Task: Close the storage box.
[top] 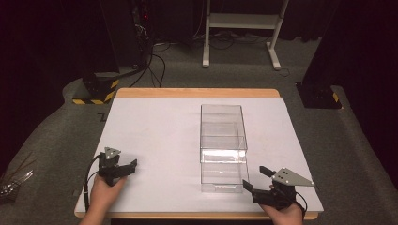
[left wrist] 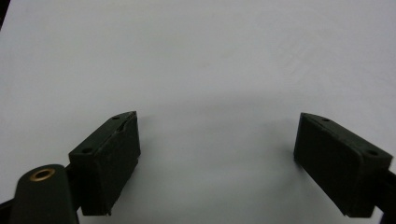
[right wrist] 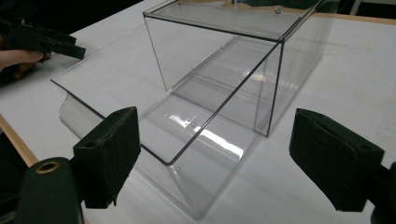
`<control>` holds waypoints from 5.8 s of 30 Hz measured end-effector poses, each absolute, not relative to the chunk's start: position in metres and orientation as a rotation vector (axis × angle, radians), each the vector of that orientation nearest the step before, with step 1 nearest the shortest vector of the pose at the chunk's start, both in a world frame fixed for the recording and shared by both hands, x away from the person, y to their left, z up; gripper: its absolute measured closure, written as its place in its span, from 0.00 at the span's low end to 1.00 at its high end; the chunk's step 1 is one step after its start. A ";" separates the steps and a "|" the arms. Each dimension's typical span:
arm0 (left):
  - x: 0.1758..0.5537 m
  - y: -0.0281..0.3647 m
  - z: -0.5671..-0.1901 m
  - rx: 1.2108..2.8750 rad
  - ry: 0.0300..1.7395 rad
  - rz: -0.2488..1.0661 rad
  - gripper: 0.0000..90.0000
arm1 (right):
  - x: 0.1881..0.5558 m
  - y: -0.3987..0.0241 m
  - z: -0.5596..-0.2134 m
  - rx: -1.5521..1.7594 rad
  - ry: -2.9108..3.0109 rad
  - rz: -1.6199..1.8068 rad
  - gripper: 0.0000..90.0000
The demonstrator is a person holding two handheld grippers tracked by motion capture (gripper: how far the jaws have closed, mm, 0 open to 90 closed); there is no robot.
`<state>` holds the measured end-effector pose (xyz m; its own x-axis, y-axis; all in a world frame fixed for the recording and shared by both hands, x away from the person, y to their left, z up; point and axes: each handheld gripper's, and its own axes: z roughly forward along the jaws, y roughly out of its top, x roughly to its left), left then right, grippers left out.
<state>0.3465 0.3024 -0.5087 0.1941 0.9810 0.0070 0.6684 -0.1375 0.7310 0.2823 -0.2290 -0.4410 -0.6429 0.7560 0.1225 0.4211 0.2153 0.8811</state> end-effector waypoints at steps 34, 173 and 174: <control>0.347 0.303 -0.509 1.878 1.538 0.674 0.16 | 0.306 -0.212 -0.449 1.105 2.143 1.407 0.20; 0.347 0.302 -0.509 1.878 1.538 0.675 0.16 | 0.393 -0.185 -0.477 1.230 2.047 1.226 0.15; 0.347 0.302 -0.509 1.878 1.538 0.675 0.16 | 0.392 -0.186 -0.476 1.231 2.050 1.227 0.15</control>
<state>0.3466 0.3025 -0.5088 0.1944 0.9809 0.0060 0.6687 -0.1370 0.7308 0.3925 -0.1857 -0.4765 -0.5004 0.8635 0.0624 0.4627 0.2058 0.8623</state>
